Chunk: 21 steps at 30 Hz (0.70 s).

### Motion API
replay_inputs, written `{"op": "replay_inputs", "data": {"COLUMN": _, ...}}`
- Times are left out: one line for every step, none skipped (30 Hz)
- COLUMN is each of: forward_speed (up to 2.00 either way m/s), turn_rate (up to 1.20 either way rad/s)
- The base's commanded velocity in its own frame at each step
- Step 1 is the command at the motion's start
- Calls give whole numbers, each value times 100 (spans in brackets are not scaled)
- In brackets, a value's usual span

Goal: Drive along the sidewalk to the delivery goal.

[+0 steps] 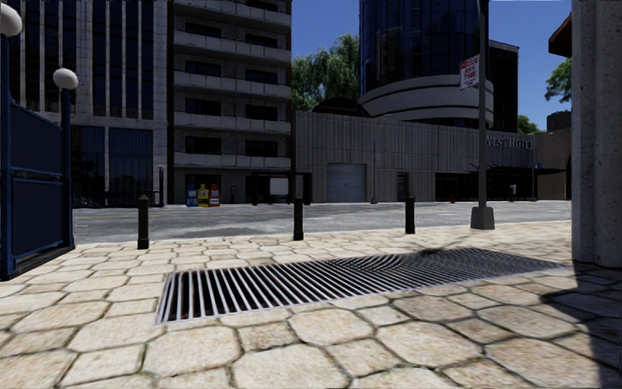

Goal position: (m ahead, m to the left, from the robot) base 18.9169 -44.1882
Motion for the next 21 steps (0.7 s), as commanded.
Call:
{"op": "replay_inputs", "data": {"forward_speed": 200, "turn_rate": -25}}
{"op": "replay_inputs", "data": {"forward_speed": 200, "turn_rate": -25}}
{"op": "replay_inputs", "data": {"forward_speed": 200, "turn_rate": -25}}
{"op": "replay_inputs", "data": {"forward_speed": 200, "turn_rate": -25}}
{"op": "replay_inputs", "data": {"forward_speed": 200, "turn_rate": -25}}
{"op": "replay_inputs", "data": {"forward_speed": 200, "turn_rate": -29}}
{"op": "replay_inputs", "data": {"forward_speed": 200, "turn_rate": -31}}
{"op": "replay_inputs", "data": {"forward_speed": 200, "turn_rate": -36}}
{"op": "replay_inputs", "data": {"forward_speed": 200, "turn_rate": -36}}
{"op": "replay_inputs", "data": {"forward_speed": 200, "turn_rate": -37}}
{"op": "replay_inputs", "data": {"forward_speed": 200, "turn_rate": -38}}
{"op": "replay_inputs", "data": {"forward_speed": 200, "turn_rate": -38}}
{"op": "replay_inputs", "data": {"forward_speed": 200, "turn_rate": -38}}
{"op": "replay_inputs", "data": {"forward_speed": 200, "turn_rate": -38}}
{"op": "replay_inputs", "data": {"forward_speed": 200, "turn_rate": -38}}
{"op": "replay_inputs", "data": {"forward_speed": 200, "turn_rate": -38}}
{"op": "replay_inputs", "data": {"forward_speed": 200, "turn_rate": -42}}
{"op": "replay_inputs", "data": {"forward_speed": 200, "turn_rate": -50}}
{"op": "replay_inputs", "data": {"forward_speed": 200, "turn_rate": -52}}
{"op": "replay_inputs", "data": {"forward_speed": 200, "turn_rate": -52}}
{"op": "replay_inputs", "data": {"forward_speed": 200, "turn_rate": -52}}
